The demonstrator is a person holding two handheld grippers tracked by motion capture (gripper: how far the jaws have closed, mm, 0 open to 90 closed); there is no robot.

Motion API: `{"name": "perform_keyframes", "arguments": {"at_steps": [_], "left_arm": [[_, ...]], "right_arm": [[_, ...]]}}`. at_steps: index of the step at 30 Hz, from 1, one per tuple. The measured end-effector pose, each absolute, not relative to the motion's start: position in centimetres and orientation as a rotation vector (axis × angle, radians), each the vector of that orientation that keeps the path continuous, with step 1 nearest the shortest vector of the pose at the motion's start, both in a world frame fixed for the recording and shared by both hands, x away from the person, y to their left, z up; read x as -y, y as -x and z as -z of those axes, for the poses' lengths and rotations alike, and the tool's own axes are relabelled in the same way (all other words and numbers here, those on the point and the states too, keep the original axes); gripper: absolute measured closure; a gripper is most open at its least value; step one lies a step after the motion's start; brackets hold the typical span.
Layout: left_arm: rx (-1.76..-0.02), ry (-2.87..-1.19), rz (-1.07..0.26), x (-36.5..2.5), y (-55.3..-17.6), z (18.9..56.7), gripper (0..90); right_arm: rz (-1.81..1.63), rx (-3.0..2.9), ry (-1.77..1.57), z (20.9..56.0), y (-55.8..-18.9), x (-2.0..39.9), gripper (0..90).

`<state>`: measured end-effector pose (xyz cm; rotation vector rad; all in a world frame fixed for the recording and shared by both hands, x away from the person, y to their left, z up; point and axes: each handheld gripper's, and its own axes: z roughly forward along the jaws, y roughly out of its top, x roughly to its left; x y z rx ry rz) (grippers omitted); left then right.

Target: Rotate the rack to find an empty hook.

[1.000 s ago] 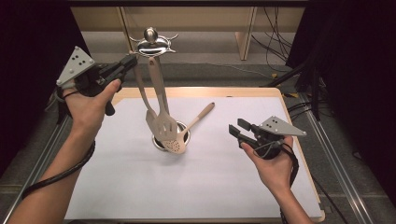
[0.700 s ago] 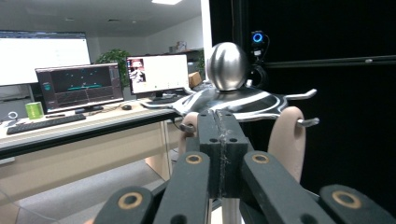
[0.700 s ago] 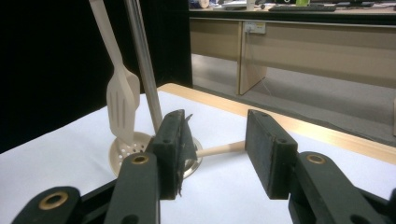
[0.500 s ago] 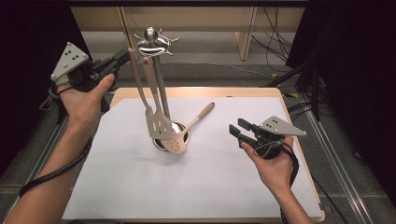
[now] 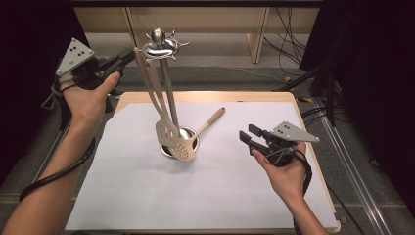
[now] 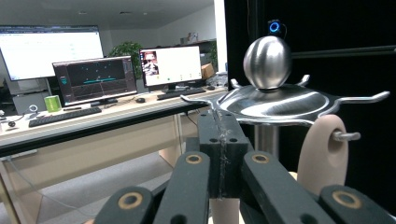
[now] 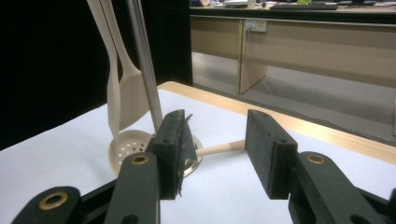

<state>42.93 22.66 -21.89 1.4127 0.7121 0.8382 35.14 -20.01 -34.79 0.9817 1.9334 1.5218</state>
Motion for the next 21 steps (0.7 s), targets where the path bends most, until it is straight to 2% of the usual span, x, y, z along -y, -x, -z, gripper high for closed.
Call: {"name": "perform_keyframes", "arguments": {"at_steps": [21], "left_arm": [[-0.756,-1.459,-0.822,-22.5,-45.8,21.0,89.6]], "right_arm": [[-1.515,-1.957,-1.009,34.9,-35.3,20.1,58.8]]}}
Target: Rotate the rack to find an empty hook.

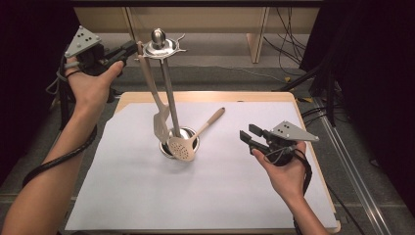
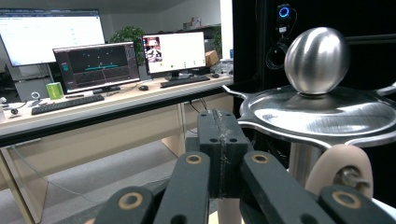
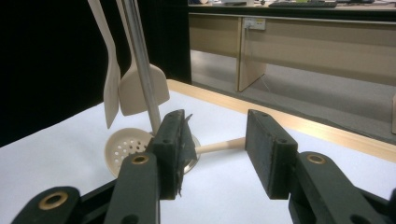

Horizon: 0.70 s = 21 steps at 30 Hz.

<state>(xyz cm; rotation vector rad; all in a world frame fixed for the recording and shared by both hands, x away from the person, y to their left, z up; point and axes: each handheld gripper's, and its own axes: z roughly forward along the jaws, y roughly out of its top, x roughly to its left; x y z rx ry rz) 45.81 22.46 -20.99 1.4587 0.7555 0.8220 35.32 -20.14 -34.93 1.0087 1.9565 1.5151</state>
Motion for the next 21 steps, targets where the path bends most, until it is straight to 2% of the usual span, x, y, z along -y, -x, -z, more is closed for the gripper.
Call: {"name": "perform_keyframes", "arguments": {"at_steps": [12,16,21], "left_arm": [[-0.744,-1.454,-0.839,-22.7,-45.6,21.4,89.1],[-0.736,-1.432,-0.868,-23.2,-44.0,21.9,76.6],[-0.761,-1.41,-0.893,-24.7,-41.7,22.8,67.9]], "right_arm": [[-1.505,-1.967,-1.012,34.9,-35.6,20.2,58.0],[-1.503,-1.954,-1.043,34.5,-35.5,20.2,57.3],[-1.495,-1.946,-1.016,34.5,-36.1,20.5,56.9]]}}
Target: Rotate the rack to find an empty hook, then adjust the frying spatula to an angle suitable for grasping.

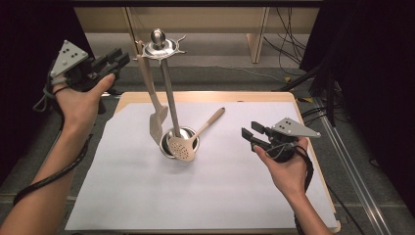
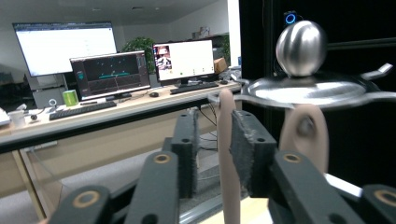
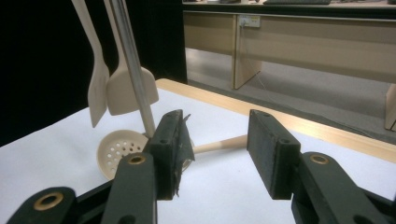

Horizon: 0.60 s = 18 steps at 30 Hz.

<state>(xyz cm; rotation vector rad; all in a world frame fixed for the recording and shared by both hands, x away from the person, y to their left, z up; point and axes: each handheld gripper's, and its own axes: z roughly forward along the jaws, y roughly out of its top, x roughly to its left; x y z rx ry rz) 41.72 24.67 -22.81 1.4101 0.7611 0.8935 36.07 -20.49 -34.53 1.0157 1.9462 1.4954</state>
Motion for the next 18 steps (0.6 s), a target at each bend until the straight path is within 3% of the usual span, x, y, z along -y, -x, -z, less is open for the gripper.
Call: {"name": "perform_keyframes", "arguments": {"at_steps": [18], "left_arm": [[-0.762,-1.516,-0.79,-23.8,-37.3,27.1,59.5]], "right_arm": [[-1.478,-1.944,-1.084,34.6,-35.4,21.4,56.3]]}}
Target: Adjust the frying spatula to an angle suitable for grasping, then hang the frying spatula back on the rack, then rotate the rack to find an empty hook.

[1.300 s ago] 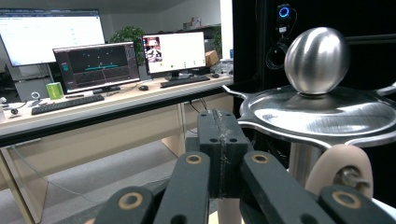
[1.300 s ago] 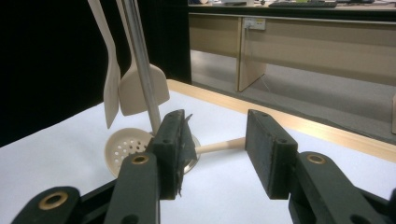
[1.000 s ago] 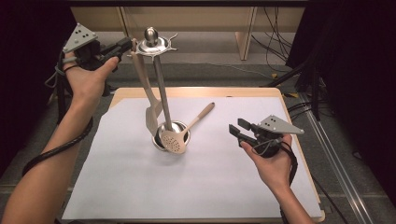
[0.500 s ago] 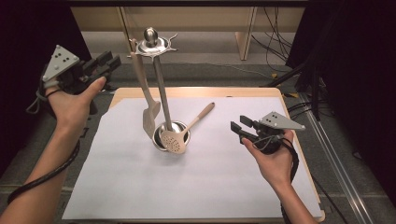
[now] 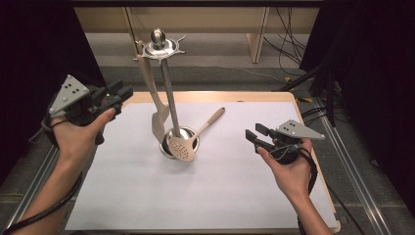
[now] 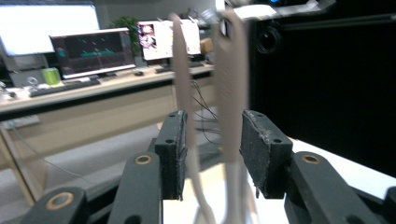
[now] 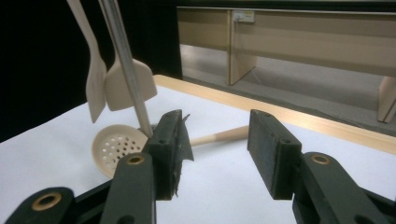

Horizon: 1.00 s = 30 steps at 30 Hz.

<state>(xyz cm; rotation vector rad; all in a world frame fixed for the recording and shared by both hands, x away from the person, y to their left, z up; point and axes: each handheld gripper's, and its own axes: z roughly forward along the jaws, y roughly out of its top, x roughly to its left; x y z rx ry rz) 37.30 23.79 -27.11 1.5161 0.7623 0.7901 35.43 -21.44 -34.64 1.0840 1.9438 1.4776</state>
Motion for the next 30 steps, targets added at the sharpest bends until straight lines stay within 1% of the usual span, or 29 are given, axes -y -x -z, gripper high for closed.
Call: {"name": "perform_keyframes", "arguments": {"at_steps": [3,6,7,8,15,19,25,30], "left_arm": [[-0.757,-1.569,-0.73,-23.1,-37.0,28.7,59.2],[-0.753,-1.6,-0.704,-22.7,-36.7,30.2,59.5],[-0.783,-1.604,-0.688,-22.6,-36.4,30.5,59.6],[-0.76,-1.623,-0.689,-22.6,-36.4,30.8,59.5],[-0.763,-1.695,-0.607,-21.6,-35.1,33.6,55.1],[-0.772,-1.733,-0.566,-21.3,-34.6,35.3,54.4],[-0.822,-1.786,-0.467,-20.4,-34.5,38.7,54.3],[-0.895,-1.839,-0.419,-19.8,-35.1,41.0,54.0]], "right_arm": [[-1.46,-1.931,-1.105,34.7,-35.4,21.7,56.0],[-1.462,-1.939,-1.116,34.9,-35.6,21.8,55.9],[-1.458,-1.944,-1.122,35.0,-35.6,21.7,55.8],[-1.46,-1.944,-1.122,35.1,-35.6,21.6,55.7],[-1.451,-1.945,-1.138,34.9,-35.1,21.8,55.6],[-1.451,-1.945,-1.114,35.0,-35.1,21.8,55.6],[-1.443,-1.964,-1.118,35.2,-35.6,21.7,55.4],[-1.426,-1.981,-1.133,35.3,-35.9,21.3,55.3]]}}
